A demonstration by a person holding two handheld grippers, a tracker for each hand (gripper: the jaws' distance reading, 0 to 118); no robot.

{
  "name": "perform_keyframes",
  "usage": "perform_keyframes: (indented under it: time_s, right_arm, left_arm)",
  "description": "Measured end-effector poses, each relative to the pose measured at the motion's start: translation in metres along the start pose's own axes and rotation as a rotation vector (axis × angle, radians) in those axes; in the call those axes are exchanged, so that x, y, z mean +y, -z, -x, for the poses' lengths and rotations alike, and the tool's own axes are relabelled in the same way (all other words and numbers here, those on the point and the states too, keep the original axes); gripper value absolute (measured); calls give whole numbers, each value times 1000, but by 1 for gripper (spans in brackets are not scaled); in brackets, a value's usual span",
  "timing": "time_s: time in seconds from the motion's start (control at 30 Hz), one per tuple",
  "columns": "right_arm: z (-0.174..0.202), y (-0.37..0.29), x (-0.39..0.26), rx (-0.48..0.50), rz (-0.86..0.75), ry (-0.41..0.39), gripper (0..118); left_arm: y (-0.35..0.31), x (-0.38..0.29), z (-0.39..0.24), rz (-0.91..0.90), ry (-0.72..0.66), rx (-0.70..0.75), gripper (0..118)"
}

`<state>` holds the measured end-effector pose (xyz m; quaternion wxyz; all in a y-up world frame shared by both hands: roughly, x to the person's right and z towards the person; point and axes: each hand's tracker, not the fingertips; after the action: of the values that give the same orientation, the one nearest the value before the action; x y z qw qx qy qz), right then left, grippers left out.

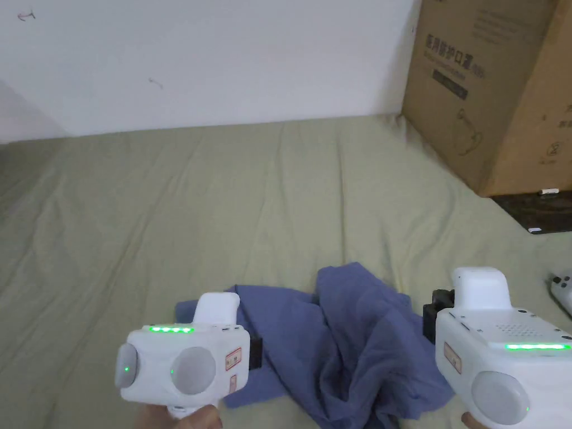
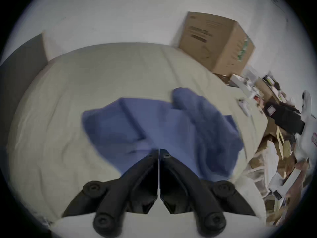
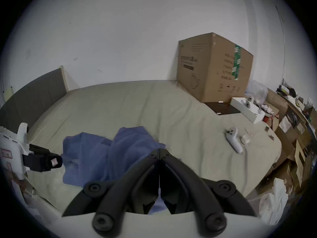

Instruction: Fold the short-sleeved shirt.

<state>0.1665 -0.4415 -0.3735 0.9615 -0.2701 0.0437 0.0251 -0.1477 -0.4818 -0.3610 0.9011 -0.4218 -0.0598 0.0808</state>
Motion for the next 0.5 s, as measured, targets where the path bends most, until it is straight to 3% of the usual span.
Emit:
perform_keyframes:
  time_s: [0.23, 0.27, 0.3, 0.33, 0.37, 0.5]
  right_arm:
    - [34, 39, -10, 61, 77, -37, 0]
    - [36, 44, -9, 68, 82, -38, 0]
    - [38, 49, -7, 72, 85, -36, 0]
    - [38, 54, -5, 74, 87, -32, 0]
    - [38, 58, -2, 74, 88, -26, 0]
    - [30, 75, 6, 63, 96, 16, 0]
  left_arm:
    - [24, -19, 69, 60, -129, 73, 4]
    - [28, -11, 76, 56, -123, 86, 21]
    - [32, -2, 83, 37, -120, 98, 63]
    - [38, 8, 89, 32, -118, 104, 94]
    - [47, 19, 97, 36, -117, 106, 108]
    - [87, 58, 116, 39, -131, 159, 103]
